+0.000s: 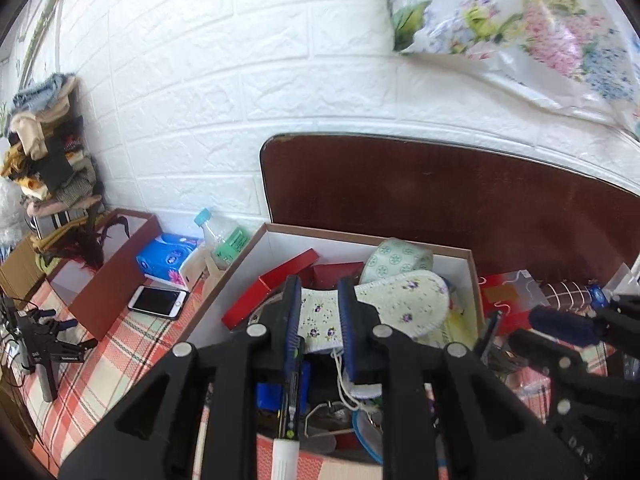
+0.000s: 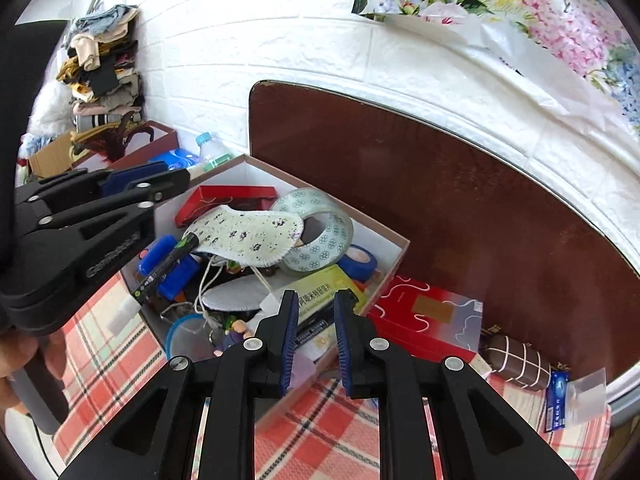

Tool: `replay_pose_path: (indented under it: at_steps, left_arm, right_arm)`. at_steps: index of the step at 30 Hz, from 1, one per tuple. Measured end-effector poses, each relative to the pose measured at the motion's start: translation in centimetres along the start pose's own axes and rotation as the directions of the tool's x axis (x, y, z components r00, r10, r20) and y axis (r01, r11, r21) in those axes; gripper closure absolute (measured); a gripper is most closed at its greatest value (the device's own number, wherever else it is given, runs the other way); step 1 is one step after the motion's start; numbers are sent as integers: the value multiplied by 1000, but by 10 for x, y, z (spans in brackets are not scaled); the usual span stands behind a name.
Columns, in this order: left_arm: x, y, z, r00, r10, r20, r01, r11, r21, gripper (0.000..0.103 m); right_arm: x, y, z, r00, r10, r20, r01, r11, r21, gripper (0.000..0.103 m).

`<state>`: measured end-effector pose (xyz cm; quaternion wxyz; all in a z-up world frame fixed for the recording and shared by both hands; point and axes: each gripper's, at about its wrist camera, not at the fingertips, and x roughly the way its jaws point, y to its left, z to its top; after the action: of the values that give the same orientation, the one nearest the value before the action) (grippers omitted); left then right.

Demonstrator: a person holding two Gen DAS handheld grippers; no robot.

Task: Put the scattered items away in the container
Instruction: 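Carry both markers over the cardboard box and open both grippers, then move both grippers back toward the black UGREEN charger box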

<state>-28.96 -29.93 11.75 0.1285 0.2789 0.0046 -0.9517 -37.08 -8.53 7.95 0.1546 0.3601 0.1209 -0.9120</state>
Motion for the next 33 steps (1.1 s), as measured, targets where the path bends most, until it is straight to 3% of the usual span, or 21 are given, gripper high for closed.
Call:
replay_pose_path:
  at_steps: [4, 9, 14, 17, 23, 33]
  left_arm:
    - [-33, -20, -18, 999, -10, 31, 8, 998, 66, 80]
    - [-69, -60, -51, 995, -85, 44, 78, 988, 134, 75]
    - [-92, -107, -88, 982, -188, 10, 184, 968, 169, 74]
    - [-100, -139, -107, 977, -211, 14, 203, 957, 206, 71]
    - [-103, -196, -138, 952, -299, -61, 305, 926, 223, 68]
    - [-92, -267, -171, 933, -334, -136, 358, 901, 244, 66]
  right_arm:
    - [-20, -2, -16, 1000, -27, 15, 28, 999, -28, 86]
    - [-45, -20, -54, 998, -62, -19, 61, 998, -27, 86]
    - [-70, -65, -112, 991, -111, -80, 112, 993, 19, 86]
    - [-82, -96, -149, 981, -140, -137, 150, 987, 64, 86]
    - [-110, -139, -217, 961, -194, -197, 215, 972, 91, 86]
    - [-141, -217, -288, 939, -230, -256, 289, 931, 224, 86]
